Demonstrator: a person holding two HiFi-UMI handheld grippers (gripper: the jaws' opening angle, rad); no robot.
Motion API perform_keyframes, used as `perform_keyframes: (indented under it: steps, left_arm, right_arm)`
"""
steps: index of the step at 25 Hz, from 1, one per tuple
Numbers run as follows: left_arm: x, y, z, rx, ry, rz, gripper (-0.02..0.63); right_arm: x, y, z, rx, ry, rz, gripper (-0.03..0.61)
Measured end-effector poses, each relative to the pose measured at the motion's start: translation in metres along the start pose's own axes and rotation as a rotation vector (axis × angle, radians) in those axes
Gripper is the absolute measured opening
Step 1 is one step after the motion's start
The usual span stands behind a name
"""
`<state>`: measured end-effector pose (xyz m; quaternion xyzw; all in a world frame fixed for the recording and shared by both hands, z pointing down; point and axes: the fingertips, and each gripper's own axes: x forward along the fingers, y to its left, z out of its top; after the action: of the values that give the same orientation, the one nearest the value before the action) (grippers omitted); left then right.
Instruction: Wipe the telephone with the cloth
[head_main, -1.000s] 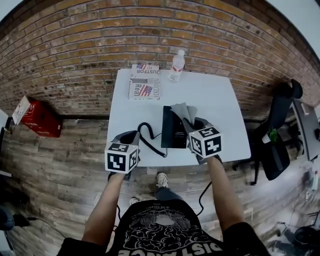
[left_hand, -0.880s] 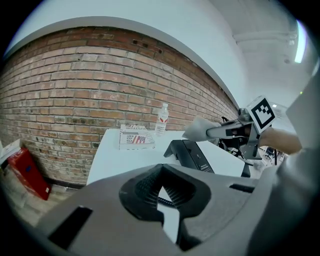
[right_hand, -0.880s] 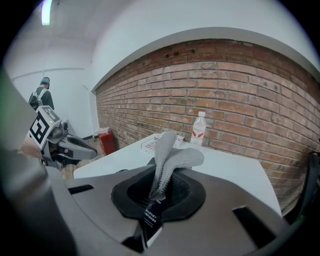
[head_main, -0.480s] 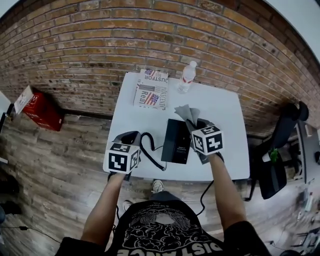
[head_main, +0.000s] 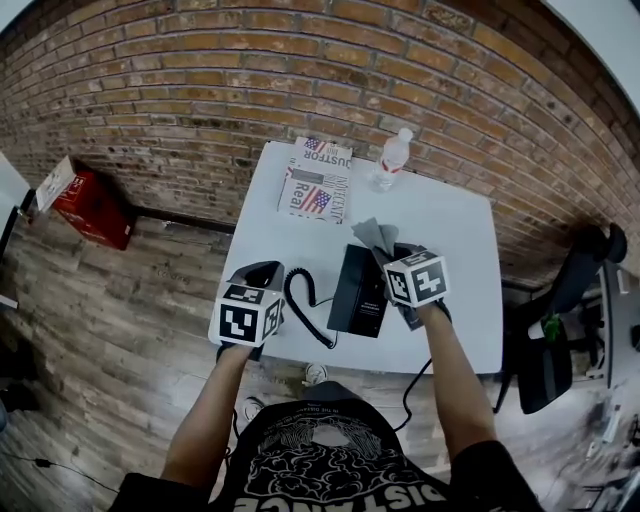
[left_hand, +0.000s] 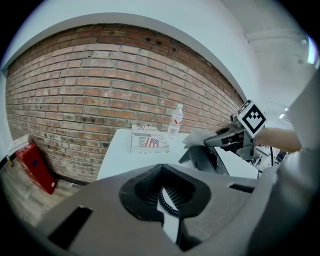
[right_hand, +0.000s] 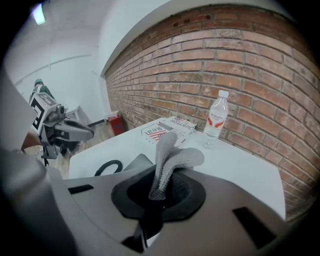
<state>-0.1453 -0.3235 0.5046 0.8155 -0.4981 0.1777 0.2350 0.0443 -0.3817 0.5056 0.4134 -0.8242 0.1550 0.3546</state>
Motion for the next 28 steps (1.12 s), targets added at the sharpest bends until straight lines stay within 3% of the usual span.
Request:
perform_keyframes:
  steps: [28]
  left_arm:
    - [-0.023, 0.023, -0.019, -0.046, 0.007, 0.057, 0.006]
  right_arm:
    - [0.027, 0.04, 0.025, -0.07, 0.035, 0.11, 0.012]
